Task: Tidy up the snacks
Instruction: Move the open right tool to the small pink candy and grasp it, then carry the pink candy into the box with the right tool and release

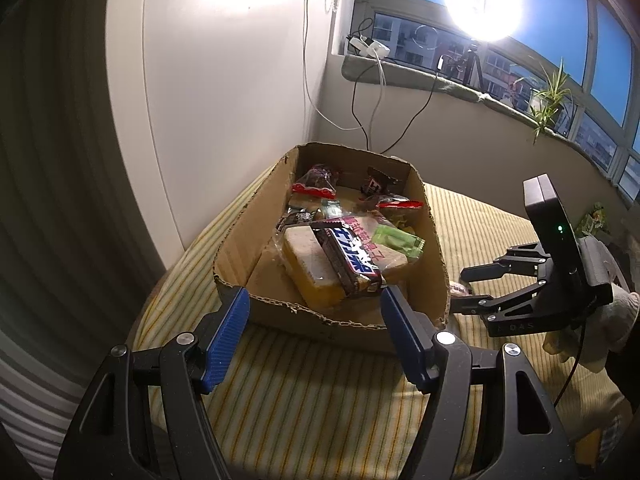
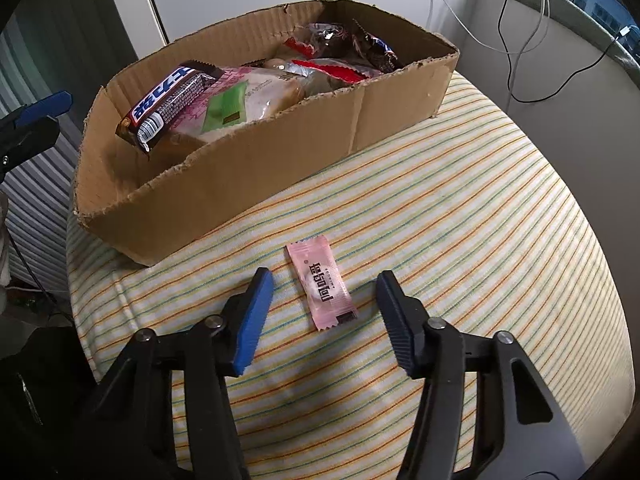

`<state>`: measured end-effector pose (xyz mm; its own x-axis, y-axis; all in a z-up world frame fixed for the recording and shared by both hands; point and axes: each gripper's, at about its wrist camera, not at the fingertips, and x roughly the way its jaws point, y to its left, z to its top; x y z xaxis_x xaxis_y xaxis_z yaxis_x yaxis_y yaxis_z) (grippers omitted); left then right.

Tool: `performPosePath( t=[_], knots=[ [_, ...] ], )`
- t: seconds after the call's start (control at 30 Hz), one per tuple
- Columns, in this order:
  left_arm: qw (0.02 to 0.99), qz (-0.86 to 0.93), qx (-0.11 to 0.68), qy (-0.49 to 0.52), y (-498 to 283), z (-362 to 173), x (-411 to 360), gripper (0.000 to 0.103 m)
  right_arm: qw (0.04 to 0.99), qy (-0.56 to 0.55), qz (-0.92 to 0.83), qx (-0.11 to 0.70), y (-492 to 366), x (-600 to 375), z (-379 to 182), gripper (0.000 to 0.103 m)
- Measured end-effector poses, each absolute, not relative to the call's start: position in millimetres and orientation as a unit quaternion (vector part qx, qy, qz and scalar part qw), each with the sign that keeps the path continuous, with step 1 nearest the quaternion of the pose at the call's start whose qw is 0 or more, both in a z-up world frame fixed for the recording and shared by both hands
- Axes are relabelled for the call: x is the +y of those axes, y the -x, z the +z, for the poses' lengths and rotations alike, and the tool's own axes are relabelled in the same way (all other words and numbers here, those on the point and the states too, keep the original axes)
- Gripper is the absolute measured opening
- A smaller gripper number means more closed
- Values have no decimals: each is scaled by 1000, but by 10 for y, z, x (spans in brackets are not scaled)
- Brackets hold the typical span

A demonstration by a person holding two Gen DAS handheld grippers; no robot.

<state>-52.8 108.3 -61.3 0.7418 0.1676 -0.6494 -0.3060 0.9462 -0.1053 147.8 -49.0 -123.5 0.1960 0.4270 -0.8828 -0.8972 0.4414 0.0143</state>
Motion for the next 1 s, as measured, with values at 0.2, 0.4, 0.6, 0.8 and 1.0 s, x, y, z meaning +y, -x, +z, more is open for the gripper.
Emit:
performPosePath(
  t=[0.2,0.4,0.6,0.8,1.0],
  knots=[
    [927,125,338,101,507,-612,1042,68,723,263,461,443,-1423,-485,-1230,31],
    [928,123,336,103,501,-609,1022,68,728,274,453,436,-1338,-479,-1181,22],
    [928,125,335,104,497,-614,1036,68,734,268,447,435,-1334,-521,-1113,22],
    [928,124,334,108,498,-626,1049,68,742,258,443,432,-1364,-592,-1054,22],
    [929,119,333,107,481,-618,1019,68,751,248,438,427,-1347,-644,-978,22]
  ],
)
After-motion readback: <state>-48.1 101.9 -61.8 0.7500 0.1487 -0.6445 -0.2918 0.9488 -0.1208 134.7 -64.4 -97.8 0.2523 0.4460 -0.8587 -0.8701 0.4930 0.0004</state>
